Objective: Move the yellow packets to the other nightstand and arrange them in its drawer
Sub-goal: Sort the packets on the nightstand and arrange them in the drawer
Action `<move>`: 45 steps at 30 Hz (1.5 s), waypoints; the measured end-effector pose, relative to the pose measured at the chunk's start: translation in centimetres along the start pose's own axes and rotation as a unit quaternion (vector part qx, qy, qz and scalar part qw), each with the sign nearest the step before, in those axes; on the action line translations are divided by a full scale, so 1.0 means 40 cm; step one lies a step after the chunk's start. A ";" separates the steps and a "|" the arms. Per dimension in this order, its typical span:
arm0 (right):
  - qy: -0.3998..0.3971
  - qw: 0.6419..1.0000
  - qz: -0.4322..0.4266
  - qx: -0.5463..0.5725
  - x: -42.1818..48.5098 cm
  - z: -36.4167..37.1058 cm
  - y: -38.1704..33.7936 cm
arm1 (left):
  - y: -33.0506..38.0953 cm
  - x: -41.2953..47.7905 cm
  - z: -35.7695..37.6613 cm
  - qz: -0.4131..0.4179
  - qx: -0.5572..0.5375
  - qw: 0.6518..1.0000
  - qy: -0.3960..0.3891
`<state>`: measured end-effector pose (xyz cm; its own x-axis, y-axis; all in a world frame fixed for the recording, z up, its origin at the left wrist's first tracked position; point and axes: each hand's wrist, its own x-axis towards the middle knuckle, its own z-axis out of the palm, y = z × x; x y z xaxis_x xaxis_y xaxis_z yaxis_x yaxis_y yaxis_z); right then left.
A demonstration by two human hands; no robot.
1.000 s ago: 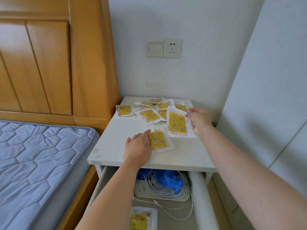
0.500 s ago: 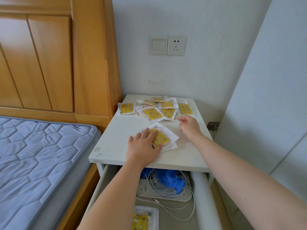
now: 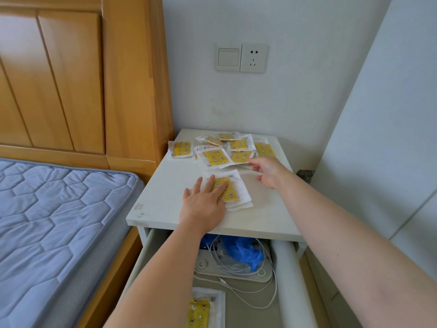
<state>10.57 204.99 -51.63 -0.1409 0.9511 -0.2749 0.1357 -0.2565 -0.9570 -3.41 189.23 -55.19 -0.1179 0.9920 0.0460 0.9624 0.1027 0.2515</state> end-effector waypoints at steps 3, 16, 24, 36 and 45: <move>-0.007 0.998 -0.016 0.054 -0.024 -0.043 0.022 | 0.001 -0.003 0.000 0.002 0.009 1.000 0.005; 0.124 0.903 -0.187 -0.366 0.025 -0.144 0.073 | 0.005 0.011 0.009 -0.028 0.032 0.999 0.003; -0.008 0.842 -0.128 -0.524 0.129 -0.152 0.064 | 0.005 0.013 0.011 -0.031 0.032 0.999 0.008; 0.204 0.851 -0.142 -0.463 0.100 -0.199 0.052 | 0.004 0.013 0.014 -0.032 0.030 0.999 0.014; 0.279 0.856 -0.122 -0.419 0.035 -0.195 0.005 | 0.007 0.008 0.010 -0.032 0.033 0.999 0.016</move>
<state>18.03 207.62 -51.47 0.1939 0.9528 0.2336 0.8567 -0.0485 -0.5135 -3.10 189.62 -55.51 -0.1866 0.9804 0.0630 0.9665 0.1716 0.1910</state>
